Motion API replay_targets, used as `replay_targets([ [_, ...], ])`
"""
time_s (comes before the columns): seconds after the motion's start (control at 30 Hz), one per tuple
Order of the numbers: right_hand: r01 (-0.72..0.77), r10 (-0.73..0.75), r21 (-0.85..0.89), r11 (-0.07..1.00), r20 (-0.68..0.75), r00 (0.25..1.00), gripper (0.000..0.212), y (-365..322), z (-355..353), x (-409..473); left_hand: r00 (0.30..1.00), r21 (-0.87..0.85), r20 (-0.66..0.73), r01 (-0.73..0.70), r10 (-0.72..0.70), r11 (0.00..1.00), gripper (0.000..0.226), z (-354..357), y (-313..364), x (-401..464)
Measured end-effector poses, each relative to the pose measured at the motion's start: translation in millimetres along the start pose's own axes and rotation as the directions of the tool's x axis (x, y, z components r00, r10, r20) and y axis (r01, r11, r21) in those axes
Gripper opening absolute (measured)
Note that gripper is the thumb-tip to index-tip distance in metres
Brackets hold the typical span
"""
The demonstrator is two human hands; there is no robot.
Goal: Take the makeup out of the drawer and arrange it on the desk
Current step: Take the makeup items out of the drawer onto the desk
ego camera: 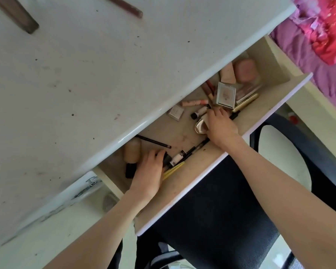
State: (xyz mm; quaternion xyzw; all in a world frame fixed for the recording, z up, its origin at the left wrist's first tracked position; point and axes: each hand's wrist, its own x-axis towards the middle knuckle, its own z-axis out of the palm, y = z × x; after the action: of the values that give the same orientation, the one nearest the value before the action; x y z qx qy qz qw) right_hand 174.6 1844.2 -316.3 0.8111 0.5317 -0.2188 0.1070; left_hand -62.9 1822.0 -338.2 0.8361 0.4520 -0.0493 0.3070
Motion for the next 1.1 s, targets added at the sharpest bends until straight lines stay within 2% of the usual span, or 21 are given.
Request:
replay_targets([
  [0.2,-0.033,0.033,-0.052,0.998,0.0,0.999,0.058,-8,-1,4,0.997,-0.059,-0.03,0.076,-0.078,0.995,0.046,1,1,8],
  [0.33,0.025,-0.015,-0.147,0.989,0.07,0.997,0.066,-15,-1,4,0.992,-0.084,0.031,0.127,-0.125,0.988,0.042,4,1,12],
  [0.43,0.084,-0.065,-0.14,0.987,0.135,0.989,0.069,-19,2,3,0.986,-0.056,0.095,0.146,-0.14,0.988,0.036,8,4,11],
  [0.6,0.153,-0.135,-0.127,0.98,0.138,0.981,0.05,-24,8,-5,0.982,-0.115,0.068,0.185,-0.178,0.976,0.03,12,9,11],
  [0.77,0.119,-0.136,0.126,0.985,0.134,0.982,0.036,-23,3,-20,0.983,-0.298,0.085,0.183,-0.165,0.937,0.03,1,8,8],
  [0.9,0.117,-0.137,0.299,0.947,0.047,0.989,0.039,-22,0,-42,0.95,-0.448,0.265,0.271,-0.163,0.852,0.033,-20,8,-2],
  [1.0,0.067,-0.076,0.512,0.856,-0.003,0.997,0.045,-24,-14,-65,0.936,-0.526,0.334,0.28,-0.108,0.803,0.033,-41,11,-12],
  [1.1,0.034,-0.012,0.681,0.731,-0.038,0.999,0.025,-32,-37,-85,0.951,-0.604,0.302,0.243,-0.064,0.759,0.027,-71,14,-25],
])
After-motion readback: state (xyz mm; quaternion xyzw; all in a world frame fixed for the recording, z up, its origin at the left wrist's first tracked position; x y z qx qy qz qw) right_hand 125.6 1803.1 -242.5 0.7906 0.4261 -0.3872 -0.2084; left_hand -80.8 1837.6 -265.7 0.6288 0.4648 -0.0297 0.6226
